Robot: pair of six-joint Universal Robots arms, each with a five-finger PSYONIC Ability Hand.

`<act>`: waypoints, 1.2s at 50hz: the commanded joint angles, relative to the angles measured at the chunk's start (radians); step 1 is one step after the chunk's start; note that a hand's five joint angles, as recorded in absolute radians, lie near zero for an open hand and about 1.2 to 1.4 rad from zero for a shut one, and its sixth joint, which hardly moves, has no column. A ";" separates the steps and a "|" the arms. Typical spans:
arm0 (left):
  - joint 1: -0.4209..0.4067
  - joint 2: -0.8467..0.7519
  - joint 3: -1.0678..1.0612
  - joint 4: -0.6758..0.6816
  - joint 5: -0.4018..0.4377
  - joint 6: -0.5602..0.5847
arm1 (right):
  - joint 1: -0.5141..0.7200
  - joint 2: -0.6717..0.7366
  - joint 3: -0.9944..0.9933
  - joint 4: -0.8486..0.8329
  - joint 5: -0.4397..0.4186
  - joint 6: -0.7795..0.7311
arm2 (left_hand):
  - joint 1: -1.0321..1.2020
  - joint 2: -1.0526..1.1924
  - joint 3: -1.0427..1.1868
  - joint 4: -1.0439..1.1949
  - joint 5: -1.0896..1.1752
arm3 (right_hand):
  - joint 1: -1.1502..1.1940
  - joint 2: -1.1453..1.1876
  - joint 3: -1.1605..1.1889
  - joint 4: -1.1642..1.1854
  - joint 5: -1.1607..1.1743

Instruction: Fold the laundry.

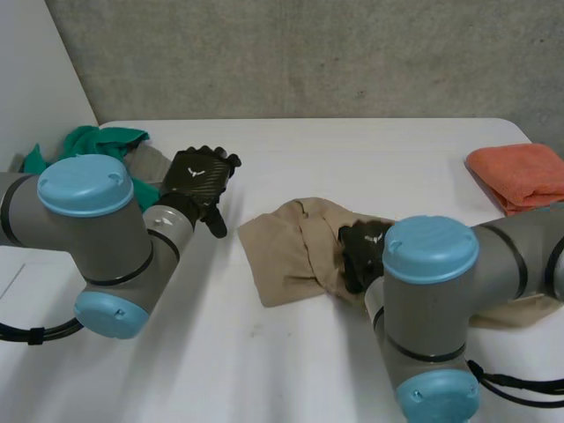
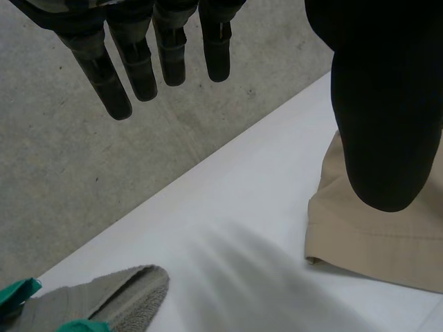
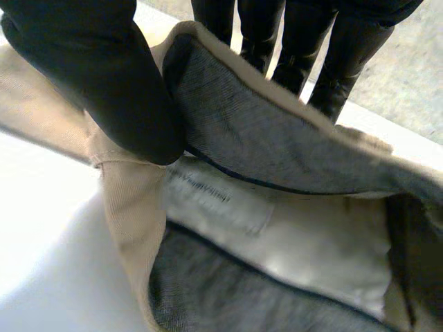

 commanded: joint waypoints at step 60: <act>-0.015 -0.203 0.502 0.296 0.056 -0.060 | -0.294 -0.125 -0.432 -0.131 -0.263 -0.560 | 1.117 1.127 1.128 1.129 1.144 | 0.401 0.222 0.264 0.219 0.262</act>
